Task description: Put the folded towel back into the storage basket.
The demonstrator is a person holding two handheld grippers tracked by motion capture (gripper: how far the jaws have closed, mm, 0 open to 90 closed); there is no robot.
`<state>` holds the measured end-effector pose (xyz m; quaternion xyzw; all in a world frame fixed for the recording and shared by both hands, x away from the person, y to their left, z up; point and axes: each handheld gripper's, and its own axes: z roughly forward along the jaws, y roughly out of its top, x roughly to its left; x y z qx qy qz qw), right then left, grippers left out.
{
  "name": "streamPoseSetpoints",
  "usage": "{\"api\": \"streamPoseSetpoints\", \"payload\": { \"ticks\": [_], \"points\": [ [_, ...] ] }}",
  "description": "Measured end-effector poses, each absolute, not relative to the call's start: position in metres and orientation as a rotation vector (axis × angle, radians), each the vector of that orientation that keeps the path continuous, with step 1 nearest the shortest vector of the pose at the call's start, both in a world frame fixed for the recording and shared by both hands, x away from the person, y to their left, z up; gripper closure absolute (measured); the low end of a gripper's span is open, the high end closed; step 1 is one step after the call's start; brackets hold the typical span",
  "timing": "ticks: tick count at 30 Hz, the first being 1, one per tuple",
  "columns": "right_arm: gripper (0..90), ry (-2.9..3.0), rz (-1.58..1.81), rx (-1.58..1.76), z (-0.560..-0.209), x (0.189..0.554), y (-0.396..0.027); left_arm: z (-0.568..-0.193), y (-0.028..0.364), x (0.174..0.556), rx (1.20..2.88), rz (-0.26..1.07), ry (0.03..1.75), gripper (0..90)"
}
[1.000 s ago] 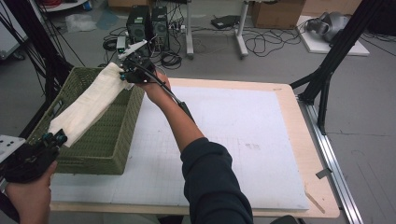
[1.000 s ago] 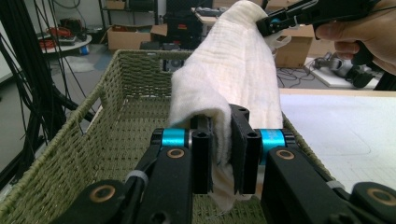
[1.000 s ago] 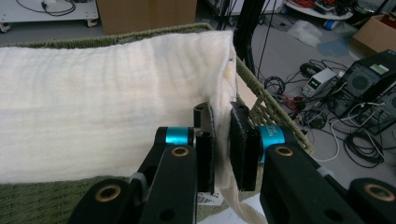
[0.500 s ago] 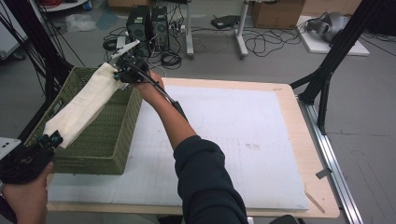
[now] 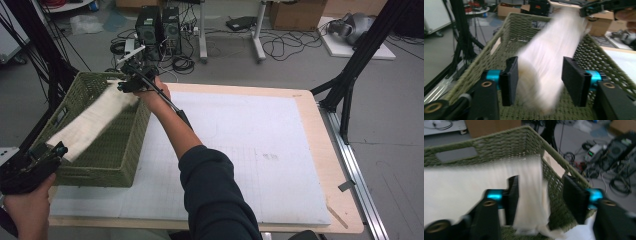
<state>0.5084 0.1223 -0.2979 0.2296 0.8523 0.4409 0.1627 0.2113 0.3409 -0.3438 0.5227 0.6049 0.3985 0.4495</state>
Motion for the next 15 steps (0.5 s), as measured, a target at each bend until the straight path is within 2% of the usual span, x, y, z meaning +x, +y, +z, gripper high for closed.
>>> {"api": "streamPoseSetpoints", "payload": {
  "ticks": [1,10,15],
  "points": [
    [43.8,2.432,1.264,0.667,-0.298,0.508,0.122,-0.343,0.342,0.210,1.285,0.987,1.497,42.2],
    [42.5,2.382,1.359,0.652,-0.285,0.503,0.105,-0.337,0.338,0.209,1.279,0.971,1.425,41.9],
    [39.1,2.374,1.401,0.633,-0.284,0.499,0.085,-0.334,0.329,0.212,1.290,0.906,1.332,39.4]
  ]
}}
